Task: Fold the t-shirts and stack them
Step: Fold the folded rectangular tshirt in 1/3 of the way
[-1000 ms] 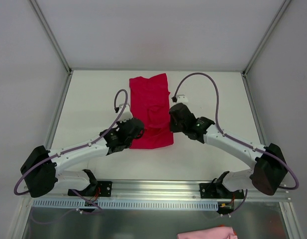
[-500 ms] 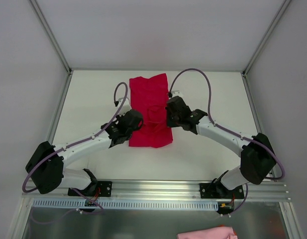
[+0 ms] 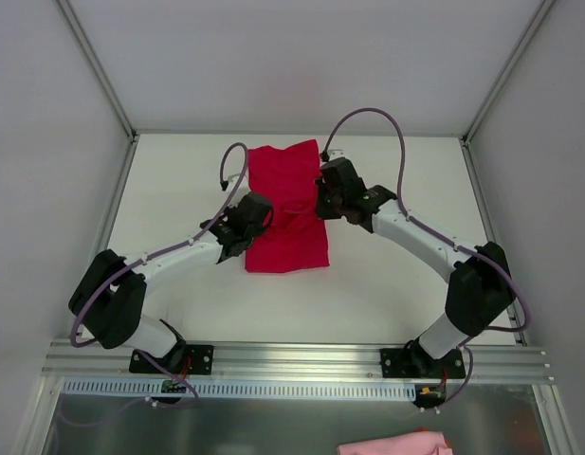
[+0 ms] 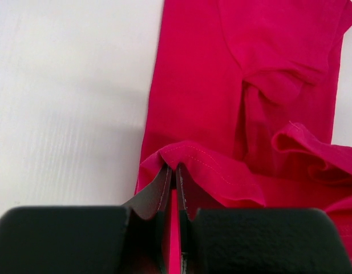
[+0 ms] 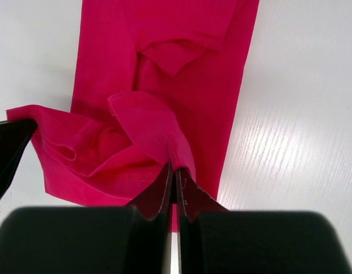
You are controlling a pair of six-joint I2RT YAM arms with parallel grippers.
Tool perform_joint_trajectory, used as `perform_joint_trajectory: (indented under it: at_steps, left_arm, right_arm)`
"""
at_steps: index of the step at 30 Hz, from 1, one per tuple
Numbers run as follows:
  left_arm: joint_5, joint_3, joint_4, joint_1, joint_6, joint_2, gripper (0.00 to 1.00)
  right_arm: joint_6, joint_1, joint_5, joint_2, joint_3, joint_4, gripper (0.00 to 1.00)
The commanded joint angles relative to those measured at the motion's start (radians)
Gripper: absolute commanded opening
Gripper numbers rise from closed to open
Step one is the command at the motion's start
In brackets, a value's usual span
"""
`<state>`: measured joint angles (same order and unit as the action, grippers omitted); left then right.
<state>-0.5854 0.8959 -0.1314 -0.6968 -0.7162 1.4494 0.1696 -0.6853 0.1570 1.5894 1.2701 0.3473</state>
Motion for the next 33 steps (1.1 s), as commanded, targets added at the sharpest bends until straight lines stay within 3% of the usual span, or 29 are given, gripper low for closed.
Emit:
perform_joint_trajectory:
  at_steps: [1, 21, 22, 23, 24, 25, 26, 27, 33]
  left_arm:
    - [0.021, 0.060, 0.038, 0.023, 0.040, 0.031, 0.00]
    - [0.067, 0.175, 0.055, 0.100, 0.090, 0.181, 0.00]
    - [0.061, 0.179, 0.053, 0.100, 0.093, 0.186, 0.10]
    - [0.053, 0.184, 0.050, 0.100, 0.095, 0.196, 0.47]
    - [0.045, 0.195, 0.049, 0.102, 0.098, 0.203, 0.68]
    - [0.035, 0.201, 0.046, 0.105, 0.100, 0.212, 0.84]
    - [0.033, 0.219, 0.036, 0.106, 0.103, 0.230, 0.99]
    - [0.032, 0.231, 0.030, 0.111, 0.107, 0.238, 0.99]
    - [0.053, 0.241, 0.056, 0.111, 0.138, 0.227, 0.99]
  right_arm:
    - [-0.041, 0.016, -0.027, 0.023, 0.090, 0.031, 0.01]
    - [-0.081, 0.102, -0.109, 0.227, 0.202, 0.009, 0.01]
    - [-0.087, 0.102, -0.099, 0.237, 0.210, 0.013, 0.01]
    - [-0.110, 0.102, -0.090, 0.247, 0.222, 0.021, 0.03]
    - [-0.122, 0.102, -0.056, 0.257, 0.259, 0.047, 0.12]
    - [-0.136, 0.102, -0.039, 0.276, 0.276, 0.058, 0.35]
    - [-0.160, 0.102, -0.012, 0.283, 0.293, 0.076, 0.45]
    - [-0.165, 0.104, 0.002, 0.288, 0.317, 0.082, 0.59]
    - [-0.246, 0.104, 0.071, 0.216, 0.308, 0.082, 0.75]
